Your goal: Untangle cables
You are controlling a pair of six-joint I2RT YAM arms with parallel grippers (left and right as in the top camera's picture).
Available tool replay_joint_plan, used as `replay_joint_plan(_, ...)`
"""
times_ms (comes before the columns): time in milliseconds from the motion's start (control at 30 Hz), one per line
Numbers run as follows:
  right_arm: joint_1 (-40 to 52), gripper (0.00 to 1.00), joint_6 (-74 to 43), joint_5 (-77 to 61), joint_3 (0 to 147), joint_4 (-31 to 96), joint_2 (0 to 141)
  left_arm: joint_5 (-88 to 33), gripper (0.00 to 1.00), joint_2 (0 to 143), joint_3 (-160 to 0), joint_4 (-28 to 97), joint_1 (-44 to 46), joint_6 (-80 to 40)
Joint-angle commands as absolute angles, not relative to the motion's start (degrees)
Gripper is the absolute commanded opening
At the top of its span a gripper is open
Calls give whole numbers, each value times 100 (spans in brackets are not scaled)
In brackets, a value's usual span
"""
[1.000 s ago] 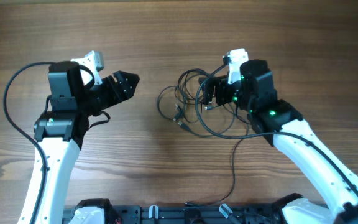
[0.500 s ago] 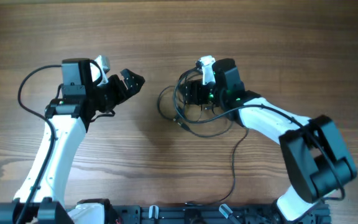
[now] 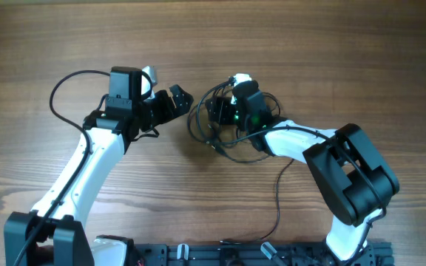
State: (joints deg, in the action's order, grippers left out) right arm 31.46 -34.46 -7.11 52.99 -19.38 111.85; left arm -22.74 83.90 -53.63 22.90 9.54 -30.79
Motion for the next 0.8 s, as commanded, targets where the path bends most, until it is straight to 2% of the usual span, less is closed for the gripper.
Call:
replay_joint_plan(0, 3100, 76, -3275, -810, 5365, -1859, 10801, -1636, 100, 8536, -5358, 2259, 965, -3691)
replay_joint_plan(33, 3083, 73, -3282, -749, 5365, -1767, 10733, -1643, 100, 8582, -5358, 2200, 965, -3726)
replay_joint_plan(100, 3079, 61, -3153, -336, 5363, -1347, 10814, -1643, 100, 8748, -5358, 2108, 965, -3806)
replay_joint_plan(133, 3081, 59, -3153, -274, 5363, -1155, 10949, -1643, 100, 8906, -5358, 2073, 965, -3806)
replay_joint_plan(267, 3068, 53, -3634, -228, 5365, -1284, 11275, -1647, 100, 9356, -5358, 2080, 965, -4132)
replay_joint_plan(467, 3194, 44, -3618, -172, 5927, -1046, 11998, -1686, 100, 9452, -5358, 2078, 965, -4272)
replay_joint_plan(533, 3275, 29, -3918, -303, 6414, -462, 12455, -1688, 100, 9452, -5358, 2080, 965, -4274)
replay_joint_plan(600, 3271, 5, -4366, -486, 6593, -27, 12516, -1688, 100, 9452, -5358, 2082, 965, -4272)
replay_joint_plan(667, 3142, 5, -4130, -923, 6600, 108, 12149, -1688, 100, 9452, -5358, 2082, 965, -4272)
replay_joint_plan(767, 2792, 5, -3684, -1796, 6600, 370, 10772, -1699, 100, 9452, -5358, 2078, 965, -4274)
